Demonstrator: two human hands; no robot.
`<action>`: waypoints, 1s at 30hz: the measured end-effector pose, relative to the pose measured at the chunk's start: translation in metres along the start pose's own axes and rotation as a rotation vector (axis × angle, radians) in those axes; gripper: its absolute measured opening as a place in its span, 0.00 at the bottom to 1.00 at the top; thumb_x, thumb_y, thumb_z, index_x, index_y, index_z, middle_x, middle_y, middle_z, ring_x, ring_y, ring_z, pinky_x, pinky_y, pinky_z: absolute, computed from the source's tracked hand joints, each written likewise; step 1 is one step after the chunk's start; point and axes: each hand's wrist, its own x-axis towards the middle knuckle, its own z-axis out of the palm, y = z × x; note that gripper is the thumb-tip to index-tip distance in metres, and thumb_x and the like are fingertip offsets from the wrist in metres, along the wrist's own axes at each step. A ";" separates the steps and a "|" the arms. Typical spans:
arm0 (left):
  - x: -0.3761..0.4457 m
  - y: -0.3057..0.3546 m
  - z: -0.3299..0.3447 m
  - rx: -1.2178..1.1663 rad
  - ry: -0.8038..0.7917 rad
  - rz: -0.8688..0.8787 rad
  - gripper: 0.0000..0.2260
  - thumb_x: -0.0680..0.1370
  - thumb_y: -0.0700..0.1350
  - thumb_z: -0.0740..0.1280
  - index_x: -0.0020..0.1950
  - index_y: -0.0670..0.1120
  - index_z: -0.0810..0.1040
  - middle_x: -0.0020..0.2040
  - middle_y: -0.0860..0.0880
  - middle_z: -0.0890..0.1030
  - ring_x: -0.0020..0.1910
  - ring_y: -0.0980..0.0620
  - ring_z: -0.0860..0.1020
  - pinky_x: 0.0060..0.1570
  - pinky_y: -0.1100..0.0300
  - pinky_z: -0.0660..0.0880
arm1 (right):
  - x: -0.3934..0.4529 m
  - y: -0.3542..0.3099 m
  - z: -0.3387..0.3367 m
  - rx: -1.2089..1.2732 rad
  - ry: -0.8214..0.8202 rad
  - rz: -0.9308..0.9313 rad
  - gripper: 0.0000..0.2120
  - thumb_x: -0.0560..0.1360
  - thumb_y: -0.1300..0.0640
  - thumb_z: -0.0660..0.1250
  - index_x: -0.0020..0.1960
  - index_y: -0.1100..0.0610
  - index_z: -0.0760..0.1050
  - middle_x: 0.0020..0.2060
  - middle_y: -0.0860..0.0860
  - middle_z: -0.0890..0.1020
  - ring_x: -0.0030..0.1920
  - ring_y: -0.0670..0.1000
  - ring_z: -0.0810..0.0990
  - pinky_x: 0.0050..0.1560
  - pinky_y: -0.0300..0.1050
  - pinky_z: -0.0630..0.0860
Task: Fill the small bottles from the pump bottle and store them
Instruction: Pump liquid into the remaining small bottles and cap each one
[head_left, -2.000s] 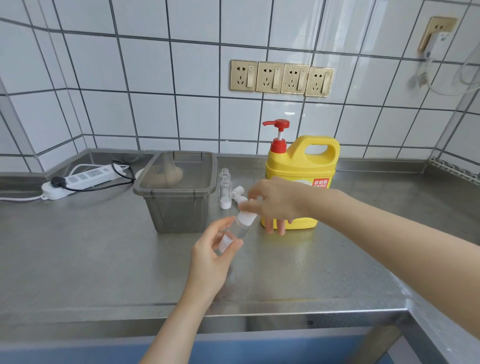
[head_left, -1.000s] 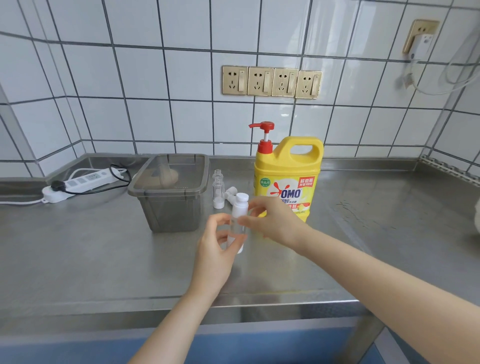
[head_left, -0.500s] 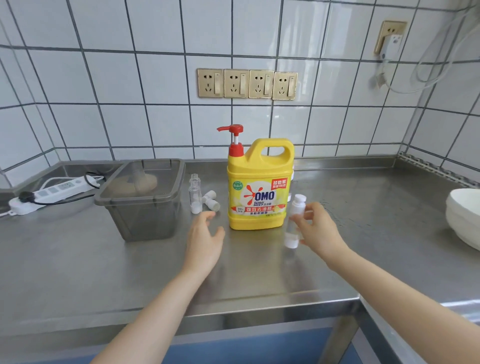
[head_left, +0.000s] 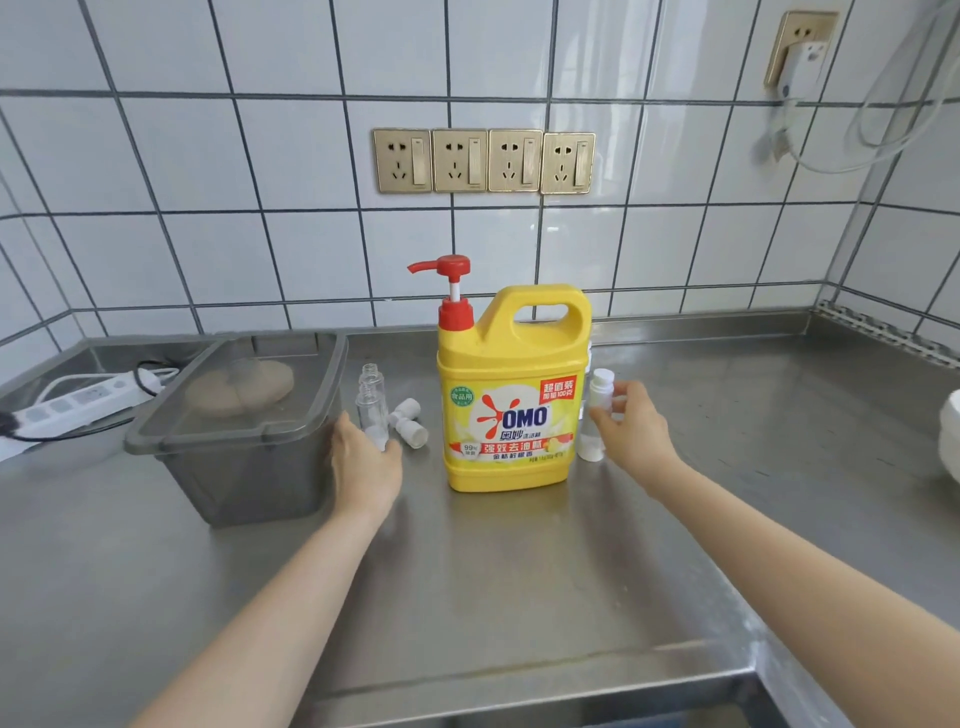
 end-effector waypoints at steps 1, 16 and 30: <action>0.003 -0.001 0.003 0.007 0.003 0.010 0.26 0.76 0.40 0.66 0.72 0.37 0.63 0.68 0.36 0.72 0.67 0.35 0.71 0.63 0.46 0.69 | 0.006 0.000 0.001 0.000 0.001 0.006 0.17 0.79 0.54 0.62 0.66 0.59 0.67 0.57 0.54 0.76 0.54 0.53 0.74 0.54 0.52 0.75; 0.027 0.001 0.025 0.092 0.150 0.011 0.11 0.79 0.37 0.63 0.60 0.38 0.66 0.61 0.35 0.73 0.60 0.33 0.73 0.52 0.43 0.71 | 0.045 0.005 0.014 -0.036 -0.014 0.093 0.20 0.76 0.53 0.68 0.63 0.59 0.68 0.55 0.55 0.77 0.55 0.57 0.78 0.56 0.58 0.77; -0.040 0.011 -0.003 -0.048 0.030 0.113 0.12 0.79 0.40 0.66 0.60 0.40 0.68 0.58 0.41 0.75 0.58 0.41 0.75 0.50 0.56 0.68 | -0.042 -0.029 -0.020 0.042 0.040 -0.096 0.12 0.78 0.59 0.59 0.61 0.58 0.72 0.52 0.52 0.78 0.52 0.53 0.77 0.44 0.43 0.71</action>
